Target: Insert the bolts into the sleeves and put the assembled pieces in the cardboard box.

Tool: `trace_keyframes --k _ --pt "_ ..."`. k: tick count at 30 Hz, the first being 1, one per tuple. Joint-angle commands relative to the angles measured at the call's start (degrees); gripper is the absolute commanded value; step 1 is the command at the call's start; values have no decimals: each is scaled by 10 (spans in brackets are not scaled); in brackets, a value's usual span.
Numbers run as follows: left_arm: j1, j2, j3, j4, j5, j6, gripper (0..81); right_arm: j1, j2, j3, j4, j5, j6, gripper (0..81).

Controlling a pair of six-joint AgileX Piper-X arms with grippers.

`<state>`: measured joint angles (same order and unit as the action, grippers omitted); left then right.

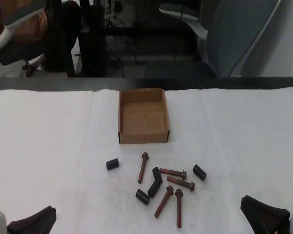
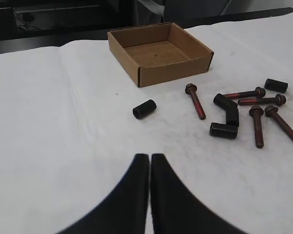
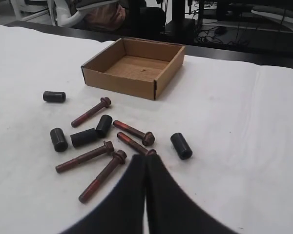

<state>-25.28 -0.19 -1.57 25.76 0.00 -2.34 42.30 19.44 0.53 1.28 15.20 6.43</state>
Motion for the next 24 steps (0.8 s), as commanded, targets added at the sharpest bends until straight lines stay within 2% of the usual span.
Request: trace_keyframes --k 1,21,24 --pt "0 2 0 -3 0 1 18 2 -3 -5 -8 1 0 0" --pt "0 2 0 -3 0 1 18 2 -3 -5 -8 1 0 0" --pt "0 2 0 -3 -6 51 18 2 -3 -5 -8 1 0 0"
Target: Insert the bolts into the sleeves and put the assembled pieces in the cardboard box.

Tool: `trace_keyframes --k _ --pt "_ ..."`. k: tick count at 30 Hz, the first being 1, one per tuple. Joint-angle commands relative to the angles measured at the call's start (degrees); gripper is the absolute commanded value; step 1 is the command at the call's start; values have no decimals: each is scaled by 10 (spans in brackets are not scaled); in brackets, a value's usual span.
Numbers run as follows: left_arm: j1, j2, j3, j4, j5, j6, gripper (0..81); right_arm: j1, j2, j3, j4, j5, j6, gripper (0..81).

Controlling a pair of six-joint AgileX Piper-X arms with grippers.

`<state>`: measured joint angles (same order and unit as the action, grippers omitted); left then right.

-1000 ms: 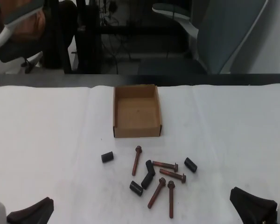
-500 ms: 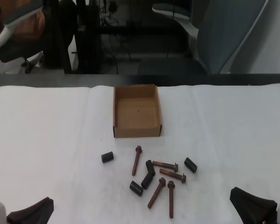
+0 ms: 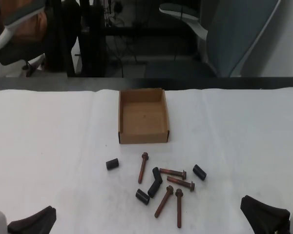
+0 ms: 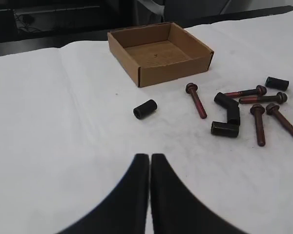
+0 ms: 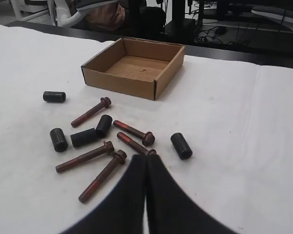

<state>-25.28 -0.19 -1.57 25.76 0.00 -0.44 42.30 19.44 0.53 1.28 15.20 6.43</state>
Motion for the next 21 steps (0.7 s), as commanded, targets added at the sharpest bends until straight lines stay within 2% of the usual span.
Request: trace_keyframes --k 1,4,6,13,17,21 --pt "0 2 0 -3 -5 40 18 2 -3 -5 -8 1 0 0" --pt "0 2 0 -3 -3 39 18 2 -3 -5 -8 1 -5 0" --pt "0 2 0 -7 -3 51 18 2 -3 -5 -8 6 -37 0" --pt "0 2 0 -12 5 46 18 2 -3 -5 -13 4 -36 0" --pt "0 2 0 -36 37 18 18 2 -3 -5 -54 -6 17 0" --pt "0 2 0 -90 95 -47 18 2 -3 -5 -112 -90 102 0"
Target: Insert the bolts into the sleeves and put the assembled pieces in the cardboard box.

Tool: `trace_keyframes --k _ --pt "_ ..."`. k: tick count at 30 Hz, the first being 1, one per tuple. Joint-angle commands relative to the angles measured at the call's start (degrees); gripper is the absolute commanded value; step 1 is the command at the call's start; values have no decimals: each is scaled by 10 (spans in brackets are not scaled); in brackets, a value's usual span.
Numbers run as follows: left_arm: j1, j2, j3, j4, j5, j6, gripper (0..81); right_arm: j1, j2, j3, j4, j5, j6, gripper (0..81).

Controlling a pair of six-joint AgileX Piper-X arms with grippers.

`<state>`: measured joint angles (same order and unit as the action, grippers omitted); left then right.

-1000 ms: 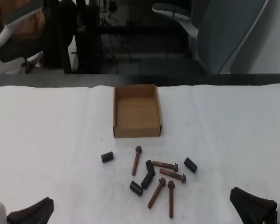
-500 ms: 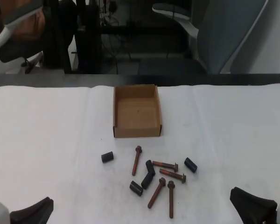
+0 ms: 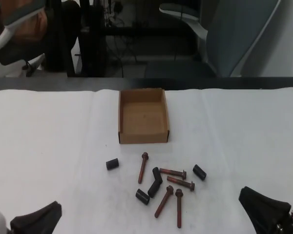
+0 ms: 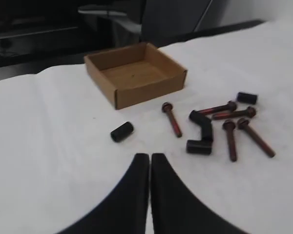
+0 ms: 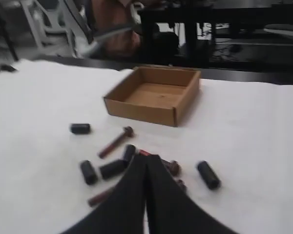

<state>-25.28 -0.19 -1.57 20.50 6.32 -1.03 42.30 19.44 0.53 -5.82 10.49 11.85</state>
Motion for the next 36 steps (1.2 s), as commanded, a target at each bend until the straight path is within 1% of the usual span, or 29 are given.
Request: trace_keyframes --k 1,3,6,11,14,16,18,20,23,25,27,28,29,30,32,34,35,36 --pt "0 2 0 -56 47 -75 18 2 -3 -5 -62 -70 86 0" --pt "0 2 0 -99 56 -113 18 2 -3 -5 -104 -85 116 0" --pt "0 2 0 -148 52 -123 18 2 -3 -5 -128 -83 121 0" --pt "0 2 0 -152 76 -132 18 2 -3 -5 -150 -81 122 0" --pt "0 2 0 -152 60 -130 18 2 -3 -5 -165 -82 122 0" --pt "0 2 0 -152 36 -130 18 1 -3 -5 -163 -58 122 0" --pt "0 2 0 -152 37 -132 18 1 -3 -5 -158 -35 133 0" --pt "0 2 0 -152 43 -131 18 1 -3 -5 -154 -35 133 0" --pt "0 2 0 -152 46 -131 18 1 -3 -5 -128 -62 135 0" --pt "0 2 0 -146 48 -130 18 1 -3 -5 -69 -69 135 0" --pt "0 2 0 -135 10 -119 18 1 -3 -10 0 -69 125 4" --pt "0 2 0 -123 6 -125 18 1 -3 -21 38 -69 119 32" --pt "0 6 0 -118 7 -127 18 1 -3 -33 72 -69 112 85" --pt "0 16 0 -113 14 -131 18 1 0 -47 102 -68 99 165" --pt "0 50 -7 -94 32 -147 18 1 10 -72 141 -51 91 358" --pt "0 92 -22 -78 28 -151 1 1 29 -100 165 -30 89 524" --pt "0 114 -29 -76 26 -147 21 1 38 -114 175 -15 87 539" --pt "0 149 -39 -79 29 -134 53 1 51 -127 183 -1 88 531"
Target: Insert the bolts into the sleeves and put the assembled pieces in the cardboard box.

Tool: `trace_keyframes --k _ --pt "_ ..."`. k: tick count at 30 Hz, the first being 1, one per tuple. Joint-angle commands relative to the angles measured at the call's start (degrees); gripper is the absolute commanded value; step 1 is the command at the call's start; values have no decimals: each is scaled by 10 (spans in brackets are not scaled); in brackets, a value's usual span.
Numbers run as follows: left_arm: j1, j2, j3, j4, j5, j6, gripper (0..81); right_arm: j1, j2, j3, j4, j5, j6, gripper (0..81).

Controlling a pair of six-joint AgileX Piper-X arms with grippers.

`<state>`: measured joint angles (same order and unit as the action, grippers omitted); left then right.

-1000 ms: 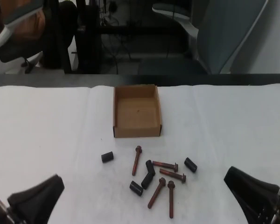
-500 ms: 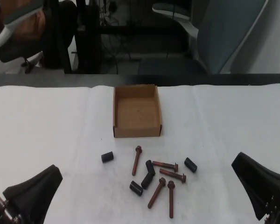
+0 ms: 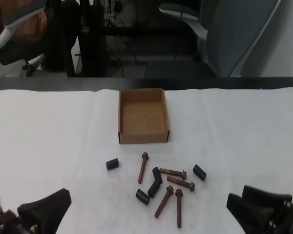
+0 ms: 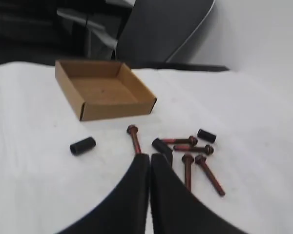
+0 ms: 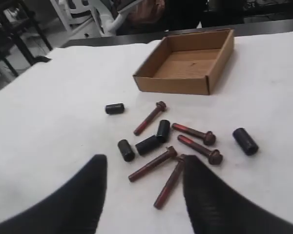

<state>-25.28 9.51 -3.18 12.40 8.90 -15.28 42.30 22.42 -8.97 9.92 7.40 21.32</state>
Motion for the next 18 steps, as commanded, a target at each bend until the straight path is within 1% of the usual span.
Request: trace_keyframes --k 1,3,4,7,10,11,14,16,18 --pt "0 83 -38 2 1 24 88 1 36 -49 36 49 -11 507" --pt "0 150 -77 4 8 76 167 0 66 -85 51 64 -29 444" --pt "0 177 -100 4 6 93 211 0 86 -100 59 69 -43 426" --pt "0 284 -173 13 4 131 339 -2 152 -160 82 69 -57 413" --pt "0 386 -254 35 2 159 484 -12 212 -221 110 53 -60 413" --pt "0 419 -284 43 2 165 512 -19 235 -244 122 46 -64 413" --pt "0 494 -342 53 -16 202 528 -42 286 -309 173 19 -90 413" --pt "0 533 -373 53 -35 251 528 -53 304 -342 212 13 -94 413" --pt "0 581 -413 65 -37 319 528 -69 318 -369 242 13 -105 413"
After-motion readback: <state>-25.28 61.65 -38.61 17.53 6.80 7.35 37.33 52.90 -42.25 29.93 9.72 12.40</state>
